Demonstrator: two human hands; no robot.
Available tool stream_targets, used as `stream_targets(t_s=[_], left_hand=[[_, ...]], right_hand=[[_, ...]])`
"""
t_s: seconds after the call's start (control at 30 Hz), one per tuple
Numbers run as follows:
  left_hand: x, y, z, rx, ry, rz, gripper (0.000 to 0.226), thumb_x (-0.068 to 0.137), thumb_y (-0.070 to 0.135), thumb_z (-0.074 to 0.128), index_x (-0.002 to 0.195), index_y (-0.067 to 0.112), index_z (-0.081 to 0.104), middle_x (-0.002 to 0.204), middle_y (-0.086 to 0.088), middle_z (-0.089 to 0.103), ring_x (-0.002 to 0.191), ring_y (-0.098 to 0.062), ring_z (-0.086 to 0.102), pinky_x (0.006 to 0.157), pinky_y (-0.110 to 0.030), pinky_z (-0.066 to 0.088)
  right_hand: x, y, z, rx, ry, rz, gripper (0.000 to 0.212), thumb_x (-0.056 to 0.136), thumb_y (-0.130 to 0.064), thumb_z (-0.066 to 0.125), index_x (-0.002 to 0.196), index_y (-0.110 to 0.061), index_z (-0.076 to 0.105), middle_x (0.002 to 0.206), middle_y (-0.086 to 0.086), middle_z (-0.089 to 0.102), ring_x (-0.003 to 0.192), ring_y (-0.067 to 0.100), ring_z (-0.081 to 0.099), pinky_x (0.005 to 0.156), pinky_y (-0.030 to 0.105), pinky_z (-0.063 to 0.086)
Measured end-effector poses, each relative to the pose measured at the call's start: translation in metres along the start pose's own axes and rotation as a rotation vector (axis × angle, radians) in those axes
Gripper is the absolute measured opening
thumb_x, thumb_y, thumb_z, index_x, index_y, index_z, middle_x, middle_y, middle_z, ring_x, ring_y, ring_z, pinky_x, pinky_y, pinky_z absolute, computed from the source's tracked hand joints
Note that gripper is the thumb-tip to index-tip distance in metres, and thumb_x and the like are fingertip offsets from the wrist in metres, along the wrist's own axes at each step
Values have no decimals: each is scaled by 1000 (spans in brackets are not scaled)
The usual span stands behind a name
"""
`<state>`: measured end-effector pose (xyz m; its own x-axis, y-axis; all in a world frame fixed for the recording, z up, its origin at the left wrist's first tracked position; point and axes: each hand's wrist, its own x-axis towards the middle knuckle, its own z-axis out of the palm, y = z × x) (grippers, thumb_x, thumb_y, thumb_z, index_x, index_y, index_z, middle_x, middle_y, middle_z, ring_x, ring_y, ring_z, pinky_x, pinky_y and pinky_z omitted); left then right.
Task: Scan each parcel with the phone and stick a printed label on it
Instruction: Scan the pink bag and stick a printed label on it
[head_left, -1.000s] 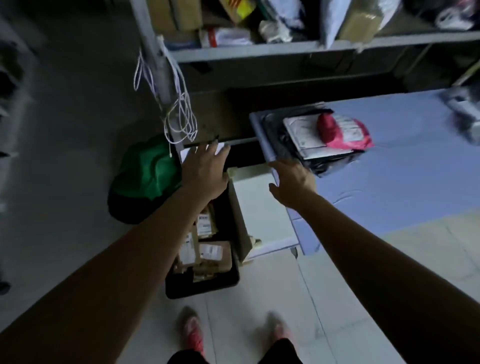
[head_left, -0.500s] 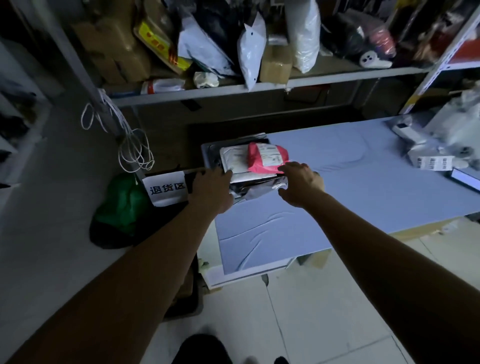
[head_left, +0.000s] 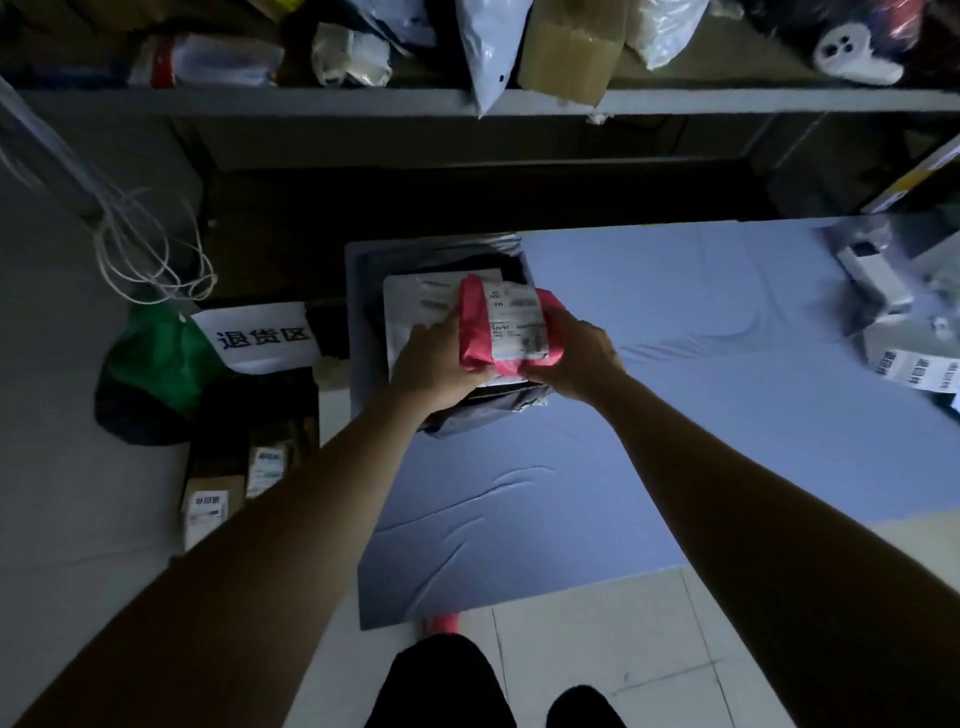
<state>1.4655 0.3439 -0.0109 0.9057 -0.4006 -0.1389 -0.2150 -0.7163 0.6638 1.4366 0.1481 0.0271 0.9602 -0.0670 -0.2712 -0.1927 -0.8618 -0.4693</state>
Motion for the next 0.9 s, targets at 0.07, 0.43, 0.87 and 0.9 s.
stream_targets(t_s=[0.07,0.43,0.87,0.9], left_hand=[[14,-1,9,-110,32,-24,87,70,35,87,144,21,43,121,7,68,108,-13,65,94,-26,54],[20,62,40,-324,275,-167,59,69,15,90,114,40,61,88,45,61,89,27,56,73,5,42],[40,331,249,-414,226,-109,61,67,3,87,123,18,66,98,22,66,81,17,64,65,-3,49],[45,347,271,-428,203,-117,61,67,4,87,123,18,66,96,22,66,80,17,64,62,-3,48]], right_hand=[[12,9,-1,51,-18,-21,96,70,-38,89,150,-35,36,118,-2,73,110,27,66,88,33,55],[11,62,-36,331,43,-169,43,80,-21,82,121,-16,69,102,4,75,93,22,69,80,33,57],[-101,352,-193,353,103,-108,54,77,-21,87,127,-16,69,108,3,76,97,18,70,79,21,53],[-106,377,-198,352,104,-74,54,77,-24,88,127,-16,69,108,2,76,96,17,69,77,18,50]])
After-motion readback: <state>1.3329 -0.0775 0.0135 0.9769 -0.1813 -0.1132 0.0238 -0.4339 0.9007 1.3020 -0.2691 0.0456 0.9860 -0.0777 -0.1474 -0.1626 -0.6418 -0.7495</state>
